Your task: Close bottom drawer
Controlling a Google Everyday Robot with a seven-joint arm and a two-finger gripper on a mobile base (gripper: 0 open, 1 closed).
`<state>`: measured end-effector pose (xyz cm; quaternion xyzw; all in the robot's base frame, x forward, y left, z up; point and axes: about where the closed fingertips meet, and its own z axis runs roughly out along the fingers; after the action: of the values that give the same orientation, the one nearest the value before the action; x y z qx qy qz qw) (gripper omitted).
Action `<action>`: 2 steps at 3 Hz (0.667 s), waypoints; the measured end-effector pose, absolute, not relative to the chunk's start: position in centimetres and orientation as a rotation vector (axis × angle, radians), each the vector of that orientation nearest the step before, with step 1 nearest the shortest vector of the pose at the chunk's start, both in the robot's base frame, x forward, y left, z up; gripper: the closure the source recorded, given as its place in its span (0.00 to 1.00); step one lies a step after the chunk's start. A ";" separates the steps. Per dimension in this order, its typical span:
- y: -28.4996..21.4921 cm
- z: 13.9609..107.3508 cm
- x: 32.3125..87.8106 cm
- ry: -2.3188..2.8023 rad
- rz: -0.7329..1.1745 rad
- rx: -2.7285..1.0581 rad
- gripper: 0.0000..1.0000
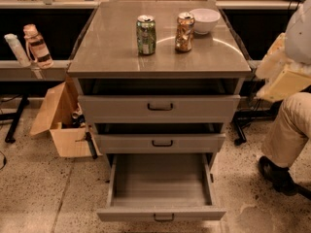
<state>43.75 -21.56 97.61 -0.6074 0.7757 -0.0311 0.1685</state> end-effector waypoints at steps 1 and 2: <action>-21.7 97.0 43.6 2.145 -0.017 -1.759 0.82; -21.6 96.3 42.9 2.025 0.084 -1.835 1.00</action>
Offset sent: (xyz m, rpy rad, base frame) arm -0.0204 0.0009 -0.0245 0.2035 0.0234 0.3634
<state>42.94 -21.57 96.35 -0.6572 0.7254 0.0300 0.2024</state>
